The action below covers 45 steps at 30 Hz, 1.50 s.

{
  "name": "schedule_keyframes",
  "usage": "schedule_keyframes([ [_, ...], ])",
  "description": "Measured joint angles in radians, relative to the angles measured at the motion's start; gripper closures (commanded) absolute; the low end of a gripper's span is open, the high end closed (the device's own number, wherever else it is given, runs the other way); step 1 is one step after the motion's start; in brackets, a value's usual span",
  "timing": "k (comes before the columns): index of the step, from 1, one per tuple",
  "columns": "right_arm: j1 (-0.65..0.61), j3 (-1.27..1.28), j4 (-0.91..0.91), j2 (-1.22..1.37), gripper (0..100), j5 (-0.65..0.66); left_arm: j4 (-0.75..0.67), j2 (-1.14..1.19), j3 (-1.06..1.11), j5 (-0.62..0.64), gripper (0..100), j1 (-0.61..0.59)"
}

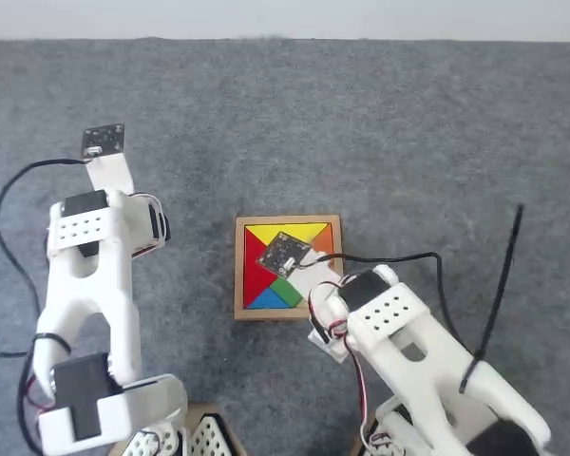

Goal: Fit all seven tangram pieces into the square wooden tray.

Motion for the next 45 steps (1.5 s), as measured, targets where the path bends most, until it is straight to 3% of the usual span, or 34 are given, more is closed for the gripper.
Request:
schedule_keyframes([
  [4, -0.002, -0.008, -0.071, 0.126, 70.4, -0.034, 0.000, 0.000, 0.000, 0.000, 83, 0.000],
  [9, 0.026, -0.080, -0.078, 0.236, 75.4, -0.034, 0.000, 0.000, 0.000, 0.000, 83, 0.000],
  [23, 0.545, -0.153, -0.164, 0.273, 76.4, -0.031, 0.000, 0.000, 0.000, 0.000, 83, 0.000],
  [31, 0.597, -0.307, -0.049, 0.259, 76.1, -0.092, 0.000, 0.000, 0.000, 0.000, 83, 0.000],
  [34, 0.617, -0.402, 0.087, 0.212, 76.4, 0.017, 0.000, 0.000, 0.000, 0.000, 83, 0.000],
  [38, 0.666, -0.456, 0.264, 0.193, 76.1, 0.310, 0.000, 0.000, 0.000, 0.000, 83, 0.000],
  [45, 0.750, -0.457, 0.175, 0.370, 76.0, 0.631, 0.000, 0.000, 0.000, 0.000, 83, 0.000],
])
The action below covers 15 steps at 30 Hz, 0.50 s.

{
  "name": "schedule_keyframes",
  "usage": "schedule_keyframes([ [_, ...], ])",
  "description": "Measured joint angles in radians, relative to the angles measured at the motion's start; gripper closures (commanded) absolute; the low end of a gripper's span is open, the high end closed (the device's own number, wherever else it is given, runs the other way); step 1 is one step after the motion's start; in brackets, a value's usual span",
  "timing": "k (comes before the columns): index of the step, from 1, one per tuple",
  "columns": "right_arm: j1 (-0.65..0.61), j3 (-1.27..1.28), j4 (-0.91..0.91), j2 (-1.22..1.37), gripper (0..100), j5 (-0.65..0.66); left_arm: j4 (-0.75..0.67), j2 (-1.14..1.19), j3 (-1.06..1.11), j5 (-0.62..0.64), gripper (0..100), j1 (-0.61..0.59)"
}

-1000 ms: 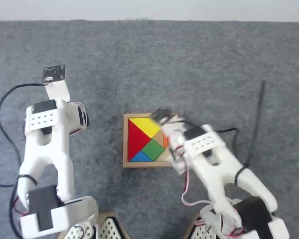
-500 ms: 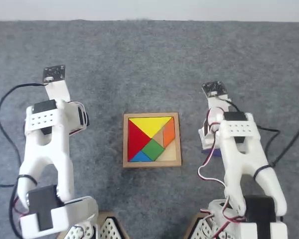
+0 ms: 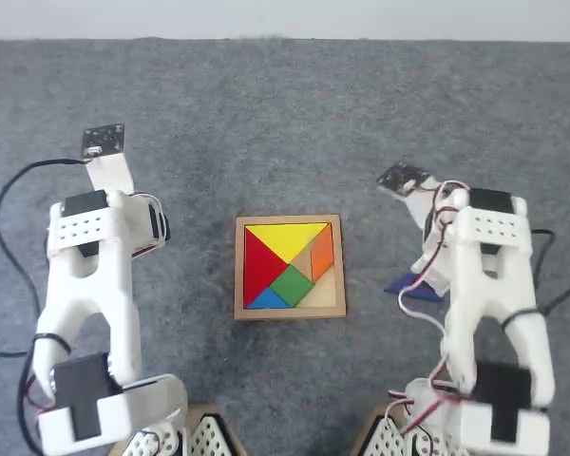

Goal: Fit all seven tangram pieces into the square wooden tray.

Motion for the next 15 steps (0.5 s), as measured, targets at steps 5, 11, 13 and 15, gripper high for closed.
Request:
schedule_keyframes([
  [5, -0.020, 0.002, -0.057, 0.080, 76.0, 0.212, 0.000, 0.000, 0.000, 0.000, 83, 0.000],
  [11, -0.075, 0.092, -0.074, 0.080, 70.7, 0.396, -0.003, 0.000, 0.000, 0.000, 83, 0.000],
  [13, -0.072, 0.112, -0.075, 0.080, 66.6, 0.414, -0.003, 0.000, 0.000, 0.000, 83, 0.000],
  [15, -0.069, 0.124, -0.100, 0.080, 64.4, 0.417, -0.003, 0.000, 0.000, 0.000, 83, 0.000],
])
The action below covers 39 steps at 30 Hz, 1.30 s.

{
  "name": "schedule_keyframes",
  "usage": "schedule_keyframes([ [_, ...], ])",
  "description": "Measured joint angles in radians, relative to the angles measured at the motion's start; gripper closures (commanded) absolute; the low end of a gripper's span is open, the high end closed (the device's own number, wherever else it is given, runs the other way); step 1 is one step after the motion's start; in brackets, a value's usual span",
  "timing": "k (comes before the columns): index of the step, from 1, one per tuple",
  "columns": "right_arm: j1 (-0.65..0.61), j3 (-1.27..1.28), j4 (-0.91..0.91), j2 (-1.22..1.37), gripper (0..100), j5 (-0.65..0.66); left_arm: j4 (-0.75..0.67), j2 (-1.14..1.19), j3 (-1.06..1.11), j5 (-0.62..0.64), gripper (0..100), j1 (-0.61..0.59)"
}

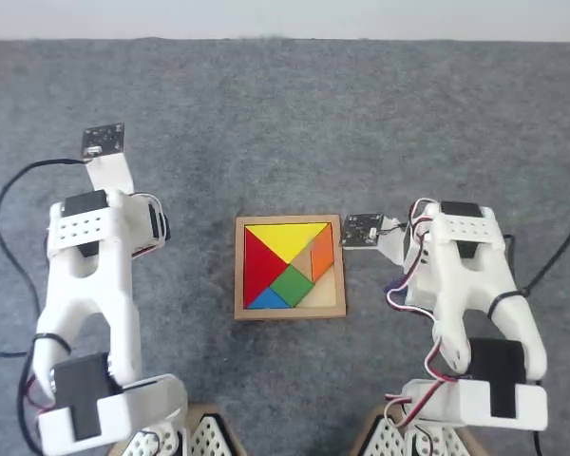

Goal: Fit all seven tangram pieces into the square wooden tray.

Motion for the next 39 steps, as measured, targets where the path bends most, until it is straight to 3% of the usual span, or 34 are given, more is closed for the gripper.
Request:
schedule_keyframes([
  [12, -0.014, 0.120, -0.201, -0.005, 67.7, -0.032, 0.000, 0.000, 0.000, -0.009, 83, 0.000],
  [23, -0.020, 0.127, -0.226, -0.005, 68.5, -0.005, 0.000, 0.000, 0.000, -0.009, 83, 0.000],
  [28, -0.020, 0.127, -0.226, -0.006, 85.0, -0.006, 0.000, 0.000, 0.000, -0.009, 83, 0.000],
  [30, -0.020, 0.123, -0.236, -0.008, 89.4, -0.046, 0.000, 0.000, 0.000, -0.009, 83, 0.000],
  [39, -0.020, 0.117, -0.238, -0.014, 89.6, -0.250, 0.000, 0.000, 0.000, -0.009, 83, 0.000],
])
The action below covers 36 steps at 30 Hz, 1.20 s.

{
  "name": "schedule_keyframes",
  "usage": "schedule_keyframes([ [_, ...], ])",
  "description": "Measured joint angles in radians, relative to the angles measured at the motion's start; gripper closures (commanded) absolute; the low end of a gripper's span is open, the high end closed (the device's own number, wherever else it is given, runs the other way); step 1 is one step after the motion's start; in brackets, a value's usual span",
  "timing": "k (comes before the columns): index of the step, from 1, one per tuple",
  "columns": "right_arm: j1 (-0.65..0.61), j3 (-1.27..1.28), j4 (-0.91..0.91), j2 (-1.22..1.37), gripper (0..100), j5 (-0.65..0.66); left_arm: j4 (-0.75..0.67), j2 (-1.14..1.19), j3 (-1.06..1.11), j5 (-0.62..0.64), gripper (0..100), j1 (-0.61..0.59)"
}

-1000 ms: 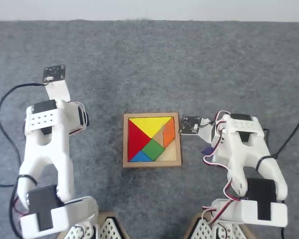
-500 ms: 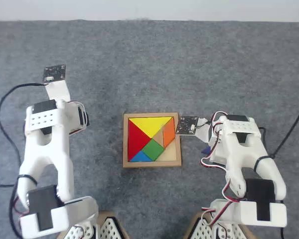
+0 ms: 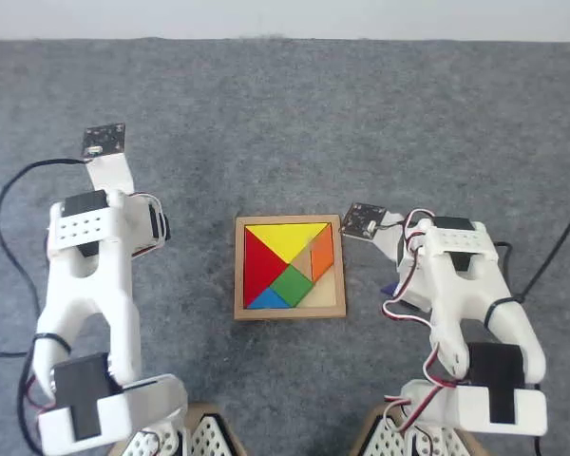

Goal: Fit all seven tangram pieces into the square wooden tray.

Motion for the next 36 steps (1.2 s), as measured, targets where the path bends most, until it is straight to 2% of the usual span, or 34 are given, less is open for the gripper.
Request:
schedule_keyframes([
  [4, -0.002, -0.057, 0.081, 0.003, 90.1, -0.117, 0.000, 0.000, 0.000, 0.000, 83, 0.000],
  [12, -0.017, -0.371, 0.345, 0.003, 90.2, -0.512, 0.000, 0.000, 0.000, 0.000, 83, 0.000],
  [19, -0.227, -0.551, 0.480, 0.003, 89.7, -0.887, 0.000, 0.000, 0.000, 0.000, 83, 0.000],
  [26, -0.516, -0.609, 0.474, 0.140, 85.3, -1.428, 0.000, 0.000, 0.000, -0.002, 83, 0.000],
  [32, -0.531, -0.763, 0.566, 0.350, 84.8, -1.705, 0.000, 0.000, 0.000, 0.000, 83, 0.000],
  [36, -0.528, -0.858, 0.608, 0.453, 85.6, -1.772, 0.000, 0.000, 0.000, -0.002, 83, 0.000],
])
